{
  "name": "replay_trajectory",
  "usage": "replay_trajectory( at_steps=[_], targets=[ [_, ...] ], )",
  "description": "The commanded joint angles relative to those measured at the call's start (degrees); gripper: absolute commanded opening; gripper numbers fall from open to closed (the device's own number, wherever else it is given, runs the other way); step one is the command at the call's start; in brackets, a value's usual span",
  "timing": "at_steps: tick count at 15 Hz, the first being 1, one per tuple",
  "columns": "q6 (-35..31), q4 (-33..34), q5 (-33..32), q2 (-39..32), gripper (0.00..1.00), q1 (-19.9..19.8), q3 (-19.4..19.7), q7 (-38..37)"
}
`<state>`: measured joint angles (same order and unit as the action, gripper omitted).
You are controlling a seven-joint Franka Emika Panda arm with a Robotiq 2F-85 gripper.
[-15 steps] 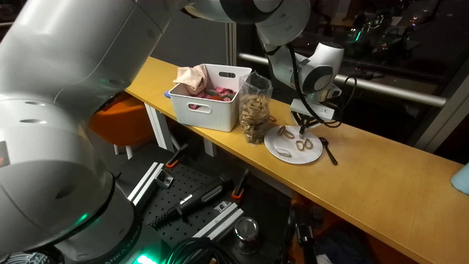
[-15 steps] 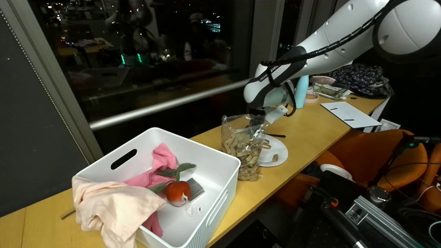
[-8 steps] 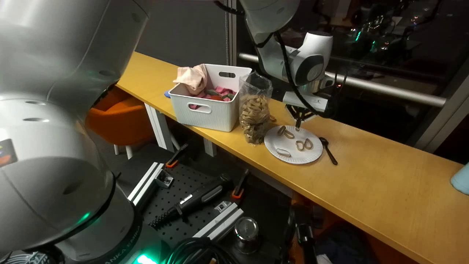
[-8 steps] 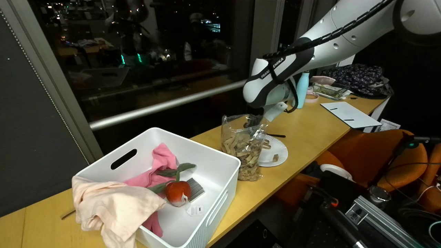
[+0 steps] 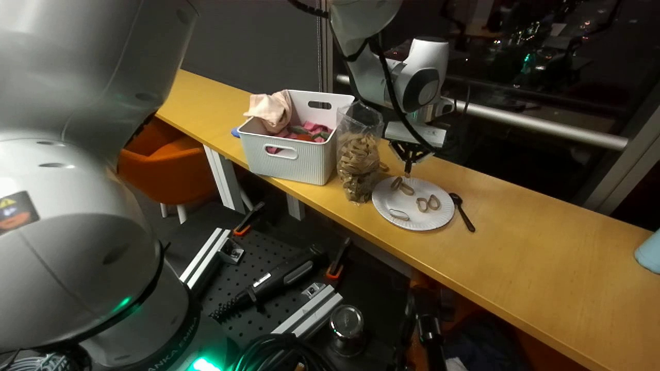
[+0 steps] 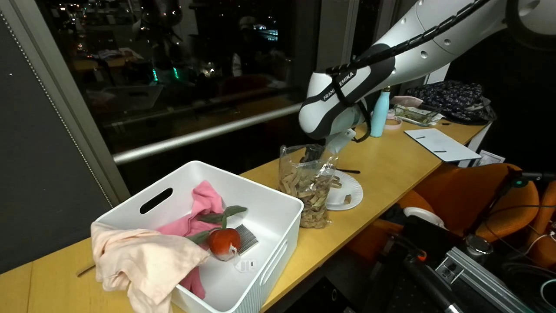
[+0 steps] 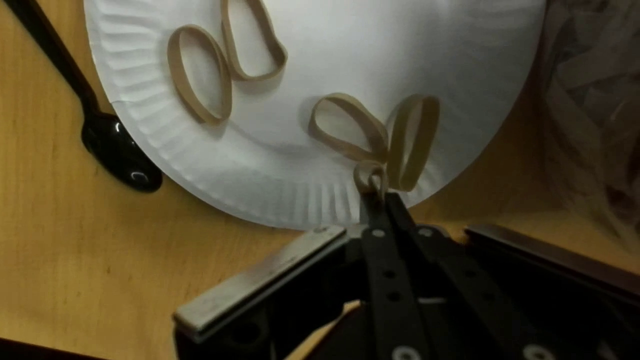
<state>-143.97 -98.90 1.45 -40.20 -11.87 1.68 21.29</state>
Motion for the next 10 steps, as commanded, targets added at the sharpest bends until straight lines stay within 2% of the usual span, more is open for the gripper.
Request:
replay_trajectory(
  at_steps=[1,10],
  targets=[
    [0.06,-1.73,-1.16,0.53,0.01,-0.32,-0.15,-1.06],
    [0.85,-1.60,-1.13,-0.61,0.01,-0.53,-0.30,-0.83]
  ],
)
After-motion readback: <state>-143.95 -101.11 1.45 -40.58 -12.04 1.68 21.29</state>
